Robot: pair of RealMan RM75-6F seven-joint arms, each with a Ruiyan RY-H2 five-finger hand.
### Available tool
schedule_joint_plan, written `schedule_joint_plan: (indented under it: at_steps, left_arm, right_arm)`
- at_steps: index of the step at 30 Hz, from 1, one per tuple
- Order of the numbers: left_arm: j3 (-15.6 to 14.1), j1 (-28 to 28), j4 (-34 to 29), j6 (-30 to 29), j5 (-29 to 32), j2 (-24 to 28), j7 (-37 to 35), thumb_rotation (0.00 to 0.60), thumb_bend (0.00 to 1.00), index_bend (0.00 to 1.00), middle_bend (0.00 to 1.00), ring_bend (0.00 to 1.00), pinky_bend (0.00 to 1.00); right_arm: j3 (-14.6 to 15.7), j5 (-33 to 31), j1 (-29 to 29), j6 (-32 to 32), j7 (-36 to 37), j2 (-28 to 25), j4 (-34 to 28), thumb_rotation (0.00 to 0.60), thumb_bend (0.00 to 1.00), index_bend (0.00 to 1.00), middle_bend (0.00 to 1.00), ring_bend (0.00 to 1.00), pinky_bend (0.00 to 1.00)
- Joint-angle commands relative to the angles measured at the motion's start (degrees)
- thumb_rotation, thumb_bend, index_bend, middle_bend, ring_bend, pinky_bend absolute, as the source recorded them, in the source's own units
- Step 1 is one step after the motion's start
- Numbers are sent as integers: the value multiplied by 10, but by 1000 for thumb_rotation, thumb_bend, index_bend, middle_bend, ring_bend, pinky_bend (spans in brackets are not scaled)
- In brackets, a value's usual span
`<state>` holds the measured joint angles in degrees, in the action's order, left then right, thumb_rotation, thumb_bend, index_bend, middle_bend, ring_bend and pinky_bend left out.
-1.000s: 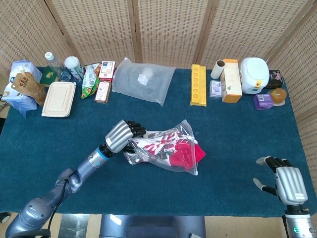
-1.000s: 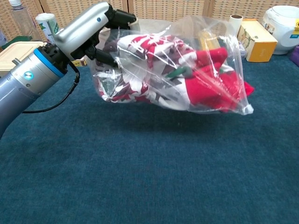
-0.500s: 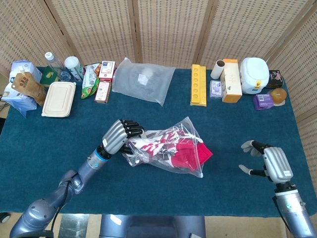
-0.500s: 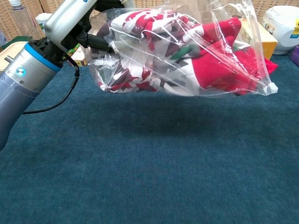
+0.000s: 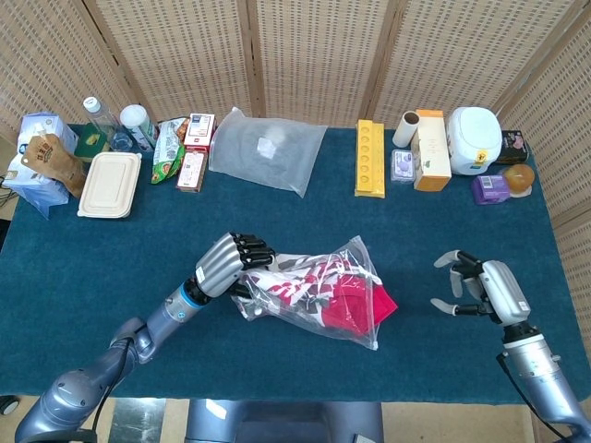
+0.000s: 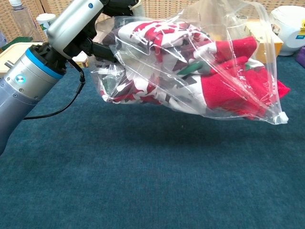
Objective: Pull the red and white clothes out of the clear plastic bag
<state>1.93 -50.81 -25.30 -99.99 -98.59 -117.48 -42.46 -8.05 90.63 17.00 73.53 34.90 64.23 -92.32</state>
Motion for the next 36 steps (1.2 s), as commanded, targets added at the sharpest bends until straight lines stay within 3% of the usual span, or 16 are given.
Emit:
schedule_joint_plan:
  at_steps: [1, 15, 36]
  left_arm:
    - [-3, -3, 2, -1, -3, -3, 9, 600, 441, 869, 656, 647, 739]
    - [3, -10, 11, -2, 3, -21, 8, 600, 435, 869, 657, 647, 734]
    - [11, -33, 38, 2, 11, -56, 10, 600, 433, 869, 656, 647, 719]
  right_arm:
    - [19, 42, 27, -20, 80, -14, 5, 600, 78, 411, 818, 975, 869]
    - [35, 46, 66, -47, 89, -7, 7, 600, 50, 411, 973, 1000, 996]
    - [51, 59, 136, -101, 143, -3, -17, 600, 42, 411, 993, 1000, 1000]
